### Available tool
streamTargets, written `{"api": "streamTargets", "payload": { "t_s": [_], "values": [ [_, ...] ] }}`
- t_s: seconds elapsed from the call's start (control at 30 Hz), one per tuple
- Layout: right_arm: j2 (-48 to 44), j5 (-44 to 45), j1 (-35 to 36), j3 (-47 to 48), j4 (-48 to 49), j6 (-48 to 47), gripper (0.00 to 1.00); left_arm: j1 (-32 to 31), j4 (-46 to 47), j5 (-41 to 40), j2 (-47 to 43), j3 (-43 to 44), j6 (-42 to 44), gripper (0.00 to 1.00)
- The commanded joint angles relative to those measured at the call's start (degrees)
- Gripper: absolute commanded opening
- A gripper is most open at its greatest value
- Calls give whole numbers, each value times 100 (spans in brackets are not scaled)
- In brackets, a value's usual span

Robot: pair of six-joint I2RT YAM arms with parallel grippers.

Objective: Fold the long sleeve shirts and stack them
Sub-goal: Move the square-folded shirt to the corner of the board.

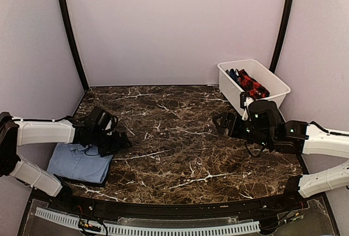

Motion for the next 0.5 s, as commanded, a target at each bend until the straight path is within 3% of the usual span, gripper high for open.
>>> {"api": "streamTargets", "payload": {
  "t_s": [0.0,0.07,0.47],
  "values": [
    [-46,57,-35,47,69,-67,99,-68,-76,302,-179,494,263,91],
    [-11,57,-36,104,37,-99,99,-194,34,373,-147,700,324,98],
    [-117,93,-40,431,-353,-143,99,-1007,445,397,410,2253,707,99]
  ]
}}
